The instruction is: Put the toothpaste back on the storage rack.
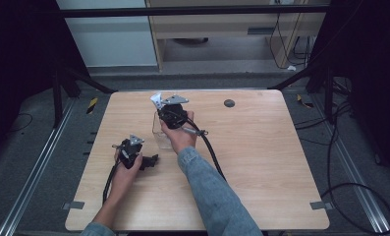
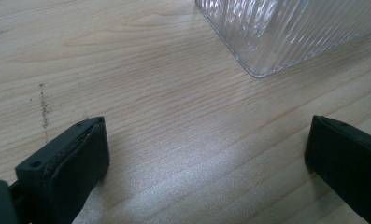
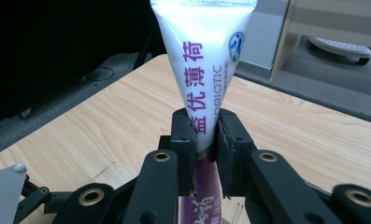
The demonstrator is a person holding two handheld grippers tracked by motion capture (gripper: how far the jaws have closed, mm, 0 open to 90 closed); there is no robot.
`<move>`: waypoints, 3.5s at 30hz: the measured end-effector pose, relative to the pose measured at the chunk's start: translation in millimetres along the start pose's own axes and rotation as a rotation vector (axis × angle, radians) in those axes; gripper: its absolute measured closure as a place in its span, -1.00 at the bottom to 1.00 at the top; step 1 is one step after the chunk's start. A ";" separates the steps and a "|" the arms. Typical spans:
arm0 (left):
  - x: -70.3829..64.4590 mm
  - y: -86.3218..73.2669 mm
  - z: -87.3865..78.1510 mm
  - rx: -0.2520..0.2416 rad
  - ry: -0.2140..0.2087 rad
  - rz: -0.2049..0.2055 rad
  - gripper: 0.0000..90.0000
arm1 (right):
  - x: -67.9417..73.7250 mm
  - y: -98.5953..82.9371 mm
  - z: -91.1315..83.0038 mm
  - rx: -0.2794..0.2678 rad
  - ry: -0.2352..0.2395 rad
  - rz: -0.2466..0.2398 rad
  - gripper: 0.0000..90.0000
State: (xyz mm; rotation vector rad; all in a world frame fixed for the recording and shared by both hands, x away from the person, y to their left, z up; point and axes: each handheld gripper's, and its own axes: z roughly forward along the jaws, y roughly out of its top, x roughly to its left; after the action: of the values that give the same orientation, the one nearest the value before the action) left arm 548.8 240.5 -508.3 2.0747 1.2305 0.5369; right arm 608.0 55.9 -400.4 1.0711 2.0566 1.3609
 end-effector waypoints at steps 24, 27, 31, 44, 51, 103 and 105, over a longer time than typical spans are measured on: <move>0.2 0.3 0.2 0.001 -0.002 0.002 -1.00 | 8.7 -1.8 11.4 0.045 0.004 -0.021 0.74; 0.2 0.3 0.2 0.001 -0.002 0.002 -1.00 | 8.8 -1.5 10.6 0.048 0.005 -0.025 0.74; 0.2 0.2 0.2 0.001 -0.002 0.003 -1.00 | 8.2 -1.4 11.7 0.047 0.004 -0.015 0.73; 0.2 0.2 0.2 0.001 -0.002 0.003 -1.00 | 6.7 0.7 15.1 0.057 0.004 -0.012 0.72; 0.2 0.2 0.2 0.000 -0.002 0.002 -1.00 | 5.2 1.6 16.2 0.063 0.008 -0.011 0.72; 0.2 0.3 0.3 0.000 -0.002 0.002 -1.00 | -5.7 7.4 -14.2 0.063 0.015 -0.020 0.67; 0.2 0.3 0.3 0.000 -0.002 0.002 -1.00 | -6.9 6.8 -15.4 0.061 0.013 -0.016 0.67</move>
State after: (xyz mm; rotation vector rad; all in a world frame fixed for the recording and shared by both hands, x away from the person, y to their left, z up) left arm 549.3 240.5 -508.3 2.0764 1.2273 0.5356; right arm 603.5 43.2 -388.2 1.0719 2.1244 1.3080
